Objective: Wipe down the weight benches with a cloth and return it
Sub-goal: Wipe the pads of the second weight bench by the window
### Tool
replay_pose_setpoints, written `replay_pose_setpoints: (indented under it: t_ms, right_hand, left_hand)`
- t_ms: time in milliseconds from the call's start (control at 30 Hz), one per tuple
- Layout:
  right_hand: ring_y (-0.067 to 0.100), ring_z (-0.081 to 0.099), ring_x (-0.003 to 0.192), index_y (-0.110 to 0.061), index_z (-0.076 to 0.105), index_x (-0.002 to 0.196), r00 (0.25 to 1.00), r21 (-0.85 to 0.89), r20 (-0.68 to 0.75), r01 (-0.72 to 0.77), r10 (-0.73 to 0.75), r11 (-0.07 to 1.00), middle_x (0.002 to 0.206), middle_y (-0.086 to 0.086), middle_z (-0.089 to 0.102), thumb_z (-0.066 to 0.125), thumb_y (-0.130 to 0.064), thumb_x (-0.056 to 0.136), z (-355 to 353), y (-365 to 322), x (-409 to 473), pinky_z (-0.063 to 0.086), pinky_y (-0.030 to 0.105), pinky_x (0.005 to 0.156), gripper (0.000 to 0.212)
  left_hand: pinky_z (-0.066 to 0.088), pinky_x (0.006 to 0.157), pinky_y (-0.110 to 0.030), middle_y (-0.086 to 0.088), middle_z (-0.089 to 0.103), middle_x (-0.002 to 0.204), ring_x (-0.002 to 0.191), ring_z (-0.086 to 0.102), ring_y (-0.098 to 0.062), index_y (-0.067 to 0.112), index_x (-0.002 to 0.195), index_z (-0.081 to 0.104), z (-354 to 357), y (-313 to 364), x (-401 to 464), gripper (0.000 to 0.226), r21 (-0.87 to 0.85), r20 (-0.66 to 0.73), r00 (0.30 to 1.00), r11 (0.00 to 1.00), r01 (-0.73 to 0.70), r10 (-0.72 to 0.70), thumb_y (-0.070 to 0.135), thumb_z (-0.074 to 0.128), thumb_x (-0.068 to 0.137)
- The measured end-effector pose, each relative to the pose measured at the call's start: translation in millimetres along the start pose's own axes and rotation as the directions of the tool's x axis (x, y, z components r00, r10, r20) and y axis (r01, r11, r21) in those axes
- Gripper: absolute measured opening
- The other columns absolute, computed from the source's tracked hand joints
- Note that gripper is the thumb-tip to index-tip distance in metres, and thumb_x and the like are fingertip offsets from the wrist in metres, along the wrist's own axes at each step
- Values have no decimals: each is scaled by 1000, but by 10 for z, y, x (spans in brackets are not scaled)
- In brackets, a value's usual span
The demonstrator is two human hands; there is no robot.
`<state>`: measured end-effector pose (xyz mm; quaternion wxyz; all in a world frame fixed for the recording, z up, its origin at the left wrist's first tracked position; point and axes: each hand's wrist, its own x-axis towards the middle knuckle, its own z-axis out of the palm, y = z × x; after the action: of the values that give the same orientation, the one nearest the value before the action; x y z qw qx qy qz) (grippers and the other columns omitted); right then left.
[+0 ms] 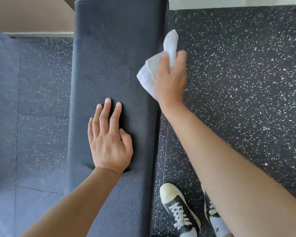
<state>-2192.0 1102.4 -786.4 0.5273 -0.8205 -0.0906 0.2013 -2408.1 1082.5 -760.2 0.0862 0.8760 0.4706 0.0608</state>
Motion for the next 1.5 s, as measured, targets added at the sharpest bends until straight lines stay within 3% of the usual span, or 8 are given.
replay_pose_setpoints:
  t_ms: [200,333,600,867,1000,1133,1300,1500]
  right_hand:
    - [23,51,73,-23,37,95,991,-24,126,52,-49,998,82,-2,55,46,-42,105,-389,348,-989,37,37,65,23]
    - [21,50,75,-26,37,95,973,-40,217,93,-82,995,83,-4,53,47,-42,104,-469,332,-934,40,39,67,21]
    - [26,58,79,-14,44,99,1000,-12,20,18,-18,1000,86,1,62,48,-40,102,-25,-53,-5,49,44,74,27]
    - [20,48,69,-21,38,93,998,-17,51,24,-24,1000,76,-6,52,51,-39,104,-403,399,-1256,31,35,63,25]
    - [17,48,71,-25,39,95,988,-1,155,10,-10,1000,78,-7,52,51,-42,104,-706,597,-1920,36,34,64,23]
    - [18,45,71,-28,34,92,981,-36,195,-5,12,999,75,-10,48,50,-41,103,-701,482,-1679,33,37,64,24]
    - [28,56,79,-17,40,98,997,-36,71,-32,35,999,86,1,60,47,-40,106,-382,192,-1006,46,45,73,26]
    - [28,53,76,-18,38,96,995,-72,82,54,-48,996,83,3,58,47,-39,105,-545,481,-1582,42,43,69,24]
  left_hand:
    - [20,127,-53,1,26,171,159,21,-27,24,159,38,-47,33,-2,73,18,23,1000,1000,16,-16,22,42,86]
    - [20,127,-53,0,27,171,159,22,-27,23,159,40,-51,34,2,72,25,19,1000,999,22,-22,22,41,87]
    - [17,128,-49,1,28,170,159,21,-25,25,159,38,-21,20,-5,71,-3,0,1000,1000,7,-7,23,40,88]
    - [20,127,-50,3,30,169,158,23,-24,27,158,39,2,-15,-16,70,-30,-39,999,999,-20,19,23,41,89]
    - [21,127,-50,3,32,169,157,25,-24,28,158,40,7,-26,-35,69,-59,-64,998,998,-28,25,22,42,90]
    - [20,127,-48,3,32,169,158,24,-23,28,158,41,-12,0,-47,67,-80,-66,998,997,-24,19,23,42,92]
    - [18,128,-45,3,32,169,158,23,-22,28,158,43,-56,-1,-67,64,-137,-63,998,990,-32,24,24,41,94]
    - [21,127,-37,3,44,163,154,34,-23,23,148,57,-71,-12,-167,57,-174,-132,990,984,26,-50,16,42,93]
